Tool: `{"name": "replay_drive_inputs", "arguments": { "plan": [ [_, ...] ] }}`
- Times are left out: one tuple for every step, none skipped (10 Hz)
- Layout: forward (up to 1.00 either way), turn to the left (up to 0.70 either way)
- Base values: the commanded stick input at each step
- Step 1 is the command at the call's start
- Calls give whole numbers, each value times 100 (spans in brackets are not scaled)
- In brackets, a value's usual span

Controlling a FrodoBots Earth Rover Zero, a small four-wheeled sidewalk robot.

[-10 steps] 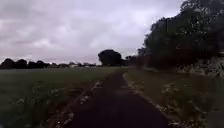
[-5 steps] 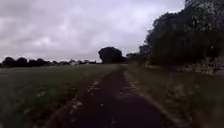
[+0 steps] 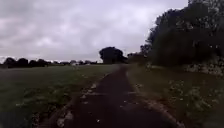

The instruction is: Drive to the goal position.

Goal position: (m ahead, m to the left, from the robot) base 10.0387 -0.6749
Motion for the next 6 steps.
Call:
{"name": "replay_drive_inputs", "arguments": {
  "plan": [
    [85,0],
    [85,0],
    [85,0],
    [85,0],
    [85,0],
    [85,0]
  ]
}}
